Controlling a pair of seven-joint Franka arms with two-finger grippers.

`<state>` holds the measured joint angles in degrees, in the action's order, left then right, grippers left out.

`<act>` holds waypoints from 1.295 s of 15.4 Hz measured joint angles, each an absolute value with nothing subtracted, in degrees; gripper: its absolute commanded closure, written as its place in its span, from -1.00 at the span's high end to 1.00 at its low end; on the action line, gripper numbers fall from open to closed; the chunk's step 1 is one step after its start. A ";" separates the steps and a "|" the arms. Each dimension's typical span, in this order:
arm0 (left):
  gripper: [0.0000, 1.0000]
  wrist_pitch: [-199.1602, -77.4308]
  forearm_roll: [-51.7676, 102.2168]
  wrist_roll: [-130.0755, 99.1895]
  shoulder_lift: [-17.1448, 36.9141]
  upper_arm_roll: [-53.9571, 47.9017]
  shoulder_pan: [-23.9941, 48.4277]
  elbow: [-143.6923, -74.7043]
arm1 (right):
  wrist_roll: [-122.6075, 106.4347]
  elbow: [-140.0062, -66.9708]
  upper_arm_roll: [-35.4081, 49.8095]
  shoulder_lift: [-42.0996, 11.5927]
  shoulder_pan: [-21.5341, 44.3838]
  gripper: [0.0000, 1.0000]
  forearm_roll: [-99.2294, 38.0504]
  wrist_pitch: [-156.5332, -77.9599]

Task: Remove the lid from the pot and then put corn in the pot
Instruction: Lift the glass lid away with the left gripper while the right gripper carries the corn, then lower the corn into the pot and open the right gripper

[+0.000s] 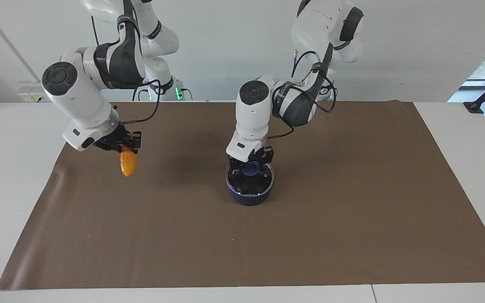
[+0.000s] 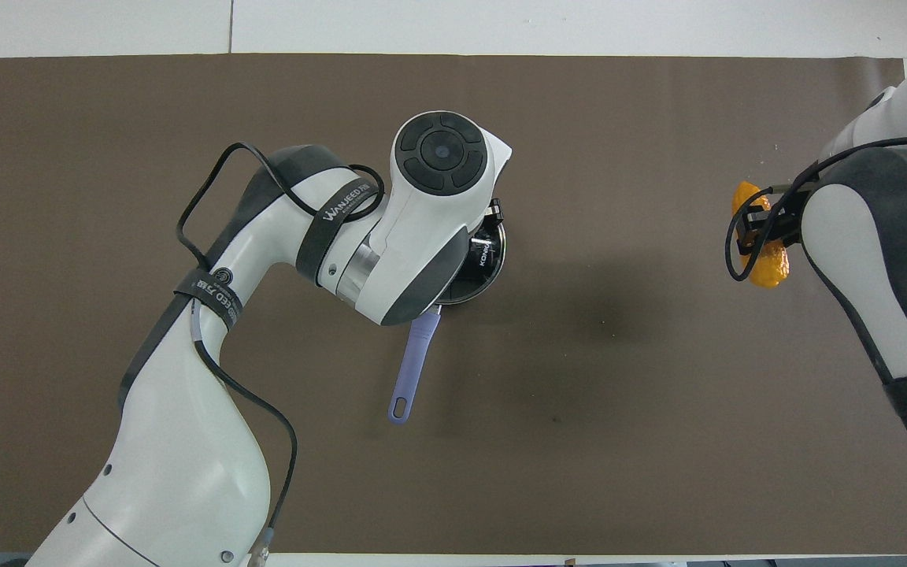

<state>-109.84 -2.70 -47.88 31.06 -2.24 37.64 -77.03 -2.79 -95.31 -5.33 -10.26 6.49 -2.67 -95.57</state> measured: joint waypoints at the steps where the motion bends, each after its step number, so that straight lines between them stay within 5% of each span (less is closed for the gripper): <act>1: -1.00 -109.84 -2.70 -47.90 31.06 -2.24 37.64 -77.03 | -2.73 -95.28 -5.32 -10.26 6.56 -1.00 -2.72 -95.57; 7: -1.00 -109.16 -1.25 -48.42 30.02 -2.11 37.17 -76.52 | 1.41 -95.02 -5.20 -10.29 10.33 -1.00 -3.95 -96.91; 11: -1.00 -101.90 0.48 -46.15 21.97 -1.94 31.22 -75.37 | 4.60 -94.99 -5.11 -10.75 13.09 -1.00 -5.05 -99.80; 16: -1.00 -92.16 0.88 -19.08 13.72 -1.36 13.85 -78.98 | 17.77 -93.67 -4.93 -13.08 22.27 -1.00 -7.86 -107.11; 20: -1.00 -99.93 1.50 4.01 11.89 -1.06 -2.28 -90.42 | 29.71 -82.90 -4.80 -23.52 31.96 -1.00 -7.79 -107.51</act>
